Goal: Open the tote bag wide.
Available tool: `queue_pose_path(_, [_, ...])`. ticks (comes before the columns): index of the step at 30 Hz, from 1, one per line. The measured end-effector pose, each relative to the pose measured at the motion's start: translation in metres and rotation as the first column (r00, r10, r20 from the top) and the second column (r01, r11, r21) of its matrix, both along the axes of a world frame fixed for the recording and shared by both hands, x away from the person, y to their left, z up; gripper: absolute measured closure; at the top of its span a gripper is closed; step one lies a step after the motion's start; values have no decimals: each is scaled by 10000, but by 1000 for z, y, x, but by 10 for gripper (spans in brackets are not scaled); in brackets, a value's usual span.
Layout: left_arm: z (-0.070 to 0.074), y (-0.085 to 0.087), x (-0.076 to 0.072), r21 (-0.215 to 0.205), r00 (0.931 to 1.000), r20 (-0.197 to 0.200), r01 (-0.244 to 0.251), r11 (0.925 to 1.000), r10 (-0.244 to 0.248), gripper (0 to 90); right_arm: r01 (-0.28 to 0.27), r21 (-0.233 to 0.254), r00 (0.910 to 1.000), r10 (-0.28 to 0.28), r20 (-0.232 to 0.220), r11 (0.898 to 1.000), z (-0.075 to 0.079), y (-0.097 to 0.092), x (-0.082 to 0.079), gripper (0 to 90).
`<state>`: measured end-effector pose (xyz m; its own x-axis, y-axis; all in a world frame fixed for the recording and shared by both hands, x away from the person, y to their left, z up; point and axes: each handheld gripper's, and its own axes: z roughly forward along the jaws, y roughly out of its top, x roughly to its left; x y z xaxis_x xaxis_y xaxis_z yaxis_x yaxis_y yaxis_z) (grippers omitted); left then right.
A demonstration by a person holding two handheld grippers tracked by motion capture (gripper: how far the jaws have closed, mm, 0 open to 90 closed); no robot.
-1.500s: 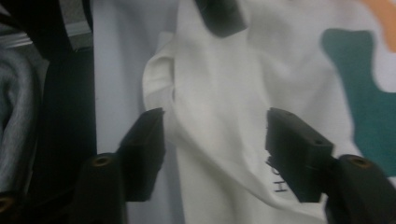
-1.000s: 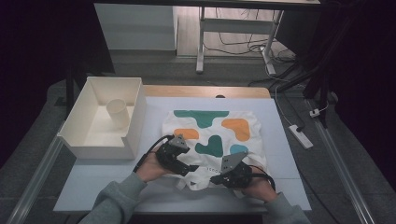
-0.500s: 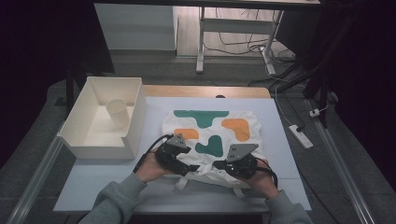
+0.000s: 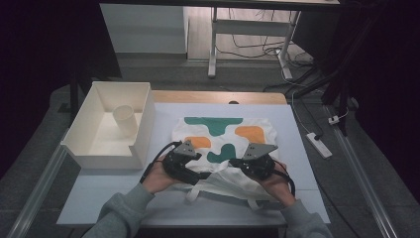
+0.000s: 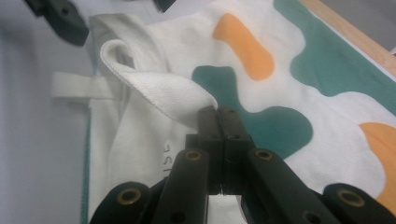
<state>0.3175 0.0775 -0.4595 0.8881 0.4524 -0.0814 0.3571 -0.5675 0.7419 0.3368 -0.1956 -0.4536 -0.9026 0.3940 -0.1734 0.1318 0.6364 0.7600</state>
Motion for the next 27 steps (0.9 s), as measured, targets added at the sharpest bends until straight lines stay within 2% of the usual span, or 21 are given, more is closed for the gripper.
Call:
queue_pose_path(3, [-4,-4,1,295,9999,-19,165,9994,-165,297,68,103,10000,-69,31,9999,0,-1,1,893])
queue_pose_path(7, [-9,-6,3,475,9998,172,15,9989,-24,472,99,201,9999,-101,112,9997,0,-1,3,891])
queue_pose_path(10, [-11,-8,5,334,9997,70,217,9992,-219,593,215,214,9995,-220,214,9995,-1,-1,5,890])
queue_pose_path(13, [-13,-10,7,517,9997,222,50,9986,-62,708,424,382,9988,-432,211,9984,-1,-2,10,889])
queue_pose_path(18, [-15,-11,10,514,9998,161,-84,9986,76,813,675,772,9977,-669,-112,9947,-6,-2,22,877])
queue_pose_path(20, [-16,-11,11,519,9997,189,-130,9986,120,824,858,759,9961,-841,-247,9934,-7,-3,24,813])
queue_pose_path(21, [-16,-10,11,476,9998,163,-153,9987,145,826,858,759,9961,-841,-247,9934,-7,-3,24,813])
queue_pose_path(22, [-16,-10,12,432,9997,129,-192,9989,186,827,1225,804,9925,-1224,-54,9892,-5,-5,21,690])
queue_pose_path(23, [-16,-9,12,381,9997,115,-233,9990,229,827,1381,957,9903,-1387,-13,9858,-2,-7,19,651])
queue_pose_path(24, [-16,-9,12,349,9996,96,-257,9991,253,828,1381,957,9903,-1387,-13,9858,-2,-7,19,651])
queue_pose_path(25, [-16,-9,12,304,9995,80,-297,9991,295,828,1447,1315,9894,-1450,-67,9807,5,-11,13,581])
queue_pose_path(27, [-16,-8,13,274,9995,58,-318,9991,316,829,1372,1373,9905,-1367,-128,9810,12,-13,6,546])
